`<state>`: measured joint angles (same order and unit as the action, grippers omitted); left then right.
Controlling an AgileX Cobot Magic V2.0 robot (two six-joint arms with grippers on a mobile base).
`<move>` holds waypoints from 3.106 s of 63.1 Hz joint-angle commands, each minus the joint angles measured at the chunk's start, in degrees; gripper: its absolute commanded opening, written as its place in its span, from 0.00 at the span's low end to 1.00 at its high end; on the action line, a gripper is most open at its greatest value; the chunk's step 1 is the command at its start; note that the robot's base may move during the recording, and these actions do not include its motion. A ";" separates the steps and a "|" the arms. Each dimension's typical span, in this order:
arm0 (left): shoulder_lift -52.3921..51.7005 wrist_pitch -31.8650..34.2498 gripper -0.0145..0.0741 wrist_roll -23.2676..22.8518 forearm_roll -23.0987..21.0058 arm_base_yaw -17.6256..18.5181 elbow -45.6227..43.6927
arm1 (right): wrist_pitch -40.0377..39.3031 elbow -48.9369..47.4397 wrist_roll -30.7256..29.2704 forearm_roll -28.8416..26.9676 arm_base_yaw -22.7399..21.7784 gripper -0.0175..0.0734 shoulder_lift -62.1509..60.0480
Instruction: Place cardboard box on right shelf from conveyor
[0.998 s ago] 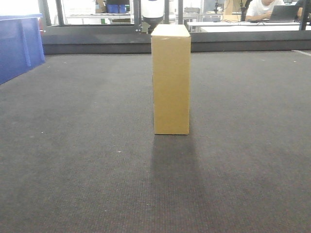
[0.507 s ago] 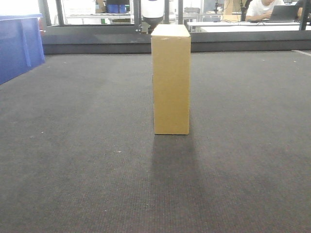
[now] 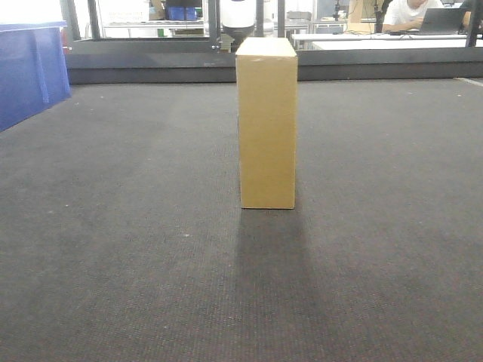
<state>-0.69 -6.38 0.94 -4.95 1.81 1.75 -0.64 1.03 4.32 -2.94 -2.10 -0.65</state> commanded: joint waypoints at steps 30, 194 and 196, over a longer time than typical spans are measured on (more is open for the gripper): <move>-0.70 4.80 0.03 -0.29 -0.27 -0.07 -0.16 | 8.30 -33.20 1.08 -0.28 1.17 0.90 28.91; -0.70 4.80 0.03 -0.29 -0.27 -0.07 -0.16 | 63.76 -121.26 30.22 20.12 34.25 0.37 114.55; -0.70 4.80 0.03 -0.29 -0.27 -0.07 -0.16 | 63.84 -121.18 28.51 19.46 34.12 0.37 113.92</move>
<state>-0.69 -6.38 0.94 -4.95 1.81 1.75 65.74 -118.67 37.19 15.95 32.73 119.06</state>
